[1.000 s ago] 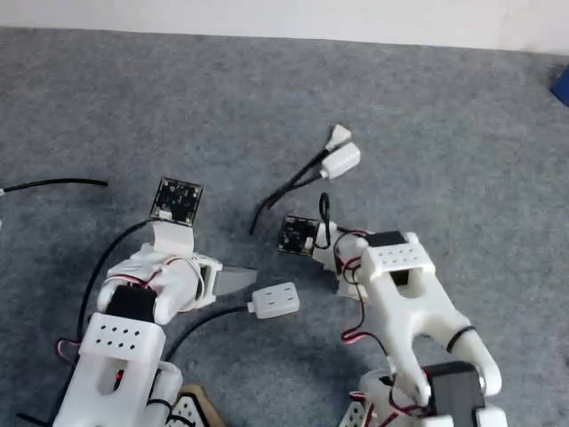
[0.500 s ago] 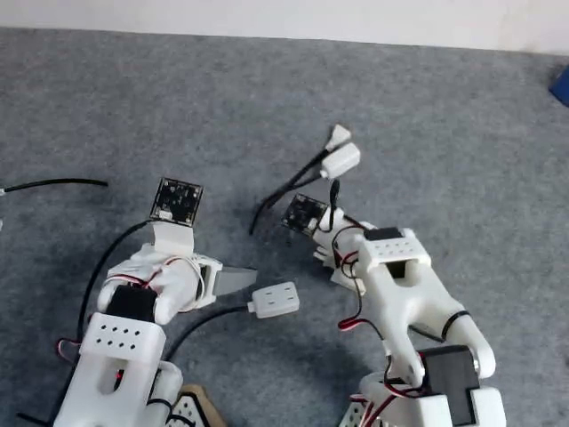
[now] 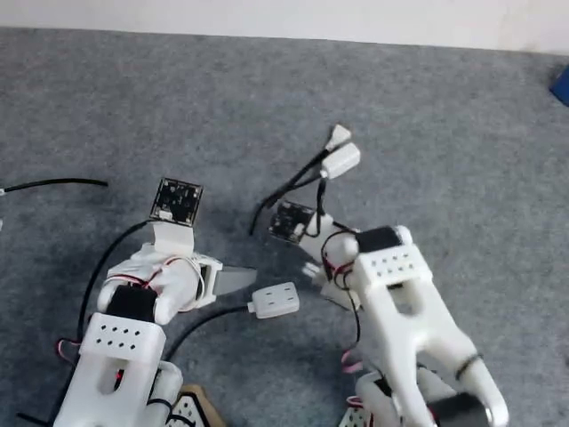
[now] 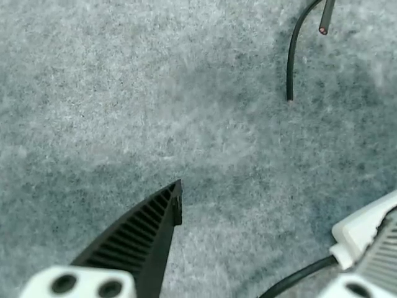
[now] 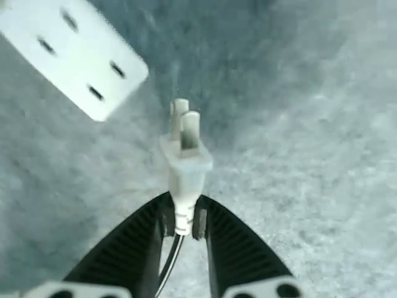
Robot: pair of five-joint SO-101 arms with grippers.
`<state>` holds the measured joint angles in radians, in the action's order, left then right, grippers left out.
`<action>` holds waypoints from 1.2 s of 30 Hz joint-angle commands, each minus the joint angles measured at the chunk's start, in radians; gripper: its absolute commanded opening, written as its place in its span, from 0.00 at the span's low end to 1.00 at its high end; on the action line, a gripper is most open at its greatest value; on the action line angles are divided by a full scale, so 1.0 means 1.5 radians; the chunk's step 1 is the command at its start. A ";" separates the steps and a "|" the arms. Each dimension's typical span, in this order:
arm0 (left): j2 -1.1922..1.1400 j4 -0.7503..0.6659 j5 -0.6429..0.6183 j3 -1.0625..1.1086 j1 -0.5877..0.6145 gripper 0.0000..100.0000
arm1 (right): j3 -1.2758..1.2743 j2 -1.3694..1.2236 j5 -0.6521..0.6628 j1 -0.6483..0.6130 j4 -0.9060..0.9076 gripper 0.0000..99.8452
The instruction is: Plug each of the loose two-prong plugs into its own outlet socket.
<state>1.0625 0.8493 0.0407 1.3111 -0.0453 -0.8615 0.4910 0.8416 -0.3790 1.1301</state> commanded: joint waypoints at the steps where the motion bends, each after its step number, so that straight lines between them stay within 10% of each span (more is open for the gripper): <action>1: -0.003 -0.020 0.001 -0.037 0.005 0.46 | 0.034 0.099 -0.106 -0.073 0.027 0.01; 12: 0.002 0.064 -0.032 -0.128 0.004 0.46 | 0.014 0.130 -0.314 -0.257 -0.012 0.01; 36: -0.003 0.093 -0.029 -0.082 -0.098 0.46 | 0.195 0.060 -0.336 -0.207 0.102 0.01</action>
<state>1.0687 0.9858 -0.0038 1.1792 -0.1542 -0.7112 0.5692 0.3475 -0.7104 1.2482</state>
